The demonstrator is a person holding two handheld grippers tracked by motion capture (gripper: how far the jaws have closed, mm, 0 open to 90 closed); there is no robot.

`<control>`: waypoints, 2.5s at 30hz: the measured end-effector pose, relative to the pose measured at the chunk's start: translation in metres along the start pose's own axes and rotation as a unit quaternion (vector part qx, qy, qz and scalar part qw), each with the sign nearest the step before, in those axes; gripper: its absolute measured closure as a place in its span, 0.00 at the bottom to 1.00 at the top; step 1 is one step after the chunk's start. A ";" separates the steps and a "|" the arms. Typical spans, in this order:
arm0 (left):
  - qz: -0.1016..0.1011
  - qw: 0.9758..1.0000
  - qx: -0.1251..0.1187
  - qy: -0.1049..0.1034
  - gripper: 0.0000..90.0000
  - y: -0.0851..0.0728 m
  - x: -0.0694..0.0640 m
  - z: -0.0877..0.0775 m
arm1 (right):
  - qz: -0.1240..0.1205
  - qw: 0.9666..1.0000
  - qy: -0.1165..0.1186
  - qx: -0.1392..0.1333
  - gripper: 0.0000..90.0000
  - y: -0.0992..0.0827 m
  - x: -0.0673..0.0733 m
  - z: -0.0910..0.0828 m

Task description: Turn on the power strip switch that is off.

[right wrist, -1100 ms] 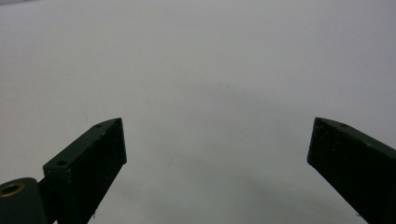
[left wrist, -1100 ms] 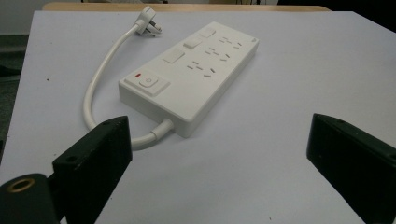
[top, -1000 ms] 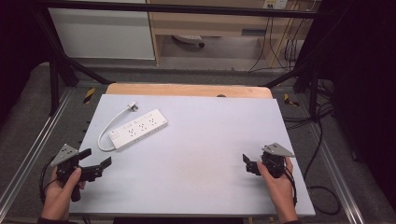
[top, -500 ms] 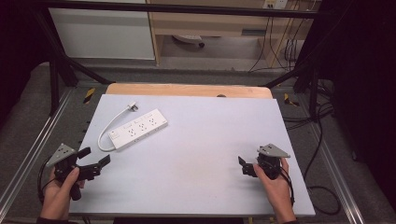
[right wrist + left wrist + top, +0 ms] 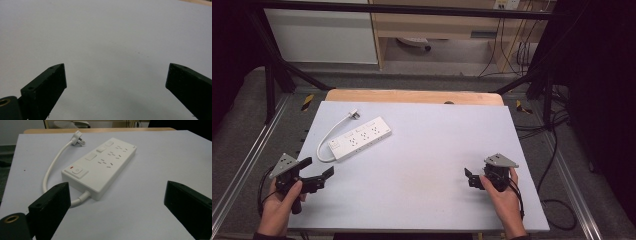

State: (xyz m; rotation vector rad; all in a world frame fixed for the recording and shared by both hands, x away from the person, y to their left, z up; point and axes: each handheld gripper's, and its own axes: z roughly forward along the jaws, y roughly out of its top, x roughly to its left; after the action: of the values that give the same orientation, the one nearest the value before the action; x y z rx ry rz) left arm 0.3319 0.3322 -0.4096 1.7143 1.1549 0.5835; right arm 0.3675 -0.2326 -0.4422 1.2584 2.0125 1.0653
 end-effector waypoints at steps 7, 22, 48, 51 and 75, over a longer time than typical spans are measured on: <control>-0.007 1.000 0.016 -0.001 0.09 0.001 -0.006 0.005 | -0.023 1.000 0.016 0.006 0.04 0.002 0.010 0.003; -0.036 0.999 0.009 -0.005 0.10 0.015 -0.009 0.018 | 0.008 0.999 0.037 0.013 0.04 0.004 0.007 0.004; -0.042 0.999 -0.030 -0.015 0.10 0.044 0.005 0.023 | 0.006 0.999 0.050 0.014 0.03 0.002 0.002 0.001; -0.037 0.999 -0.031 -0.011 0.10 0.049 0.006 0.026 | 0.008 0.999 0.049 0.014 0.03 0.002 0.002 0.000; -0.011 1.000 -0.024 0.008 0.10 0.068 0.006 0.052 | 0.012 0.999 0.044 0.017 0.03 0.000 -0.001 -0.002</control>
State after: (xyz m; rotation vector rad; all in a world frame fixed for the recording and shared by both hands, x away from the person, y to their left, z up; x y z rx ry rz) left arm 0.4049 0.3080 -0.3722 1.6568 1.1608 0.6068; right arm 0.3669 -0.2340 -0.4409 1.2761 2.0938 1.1210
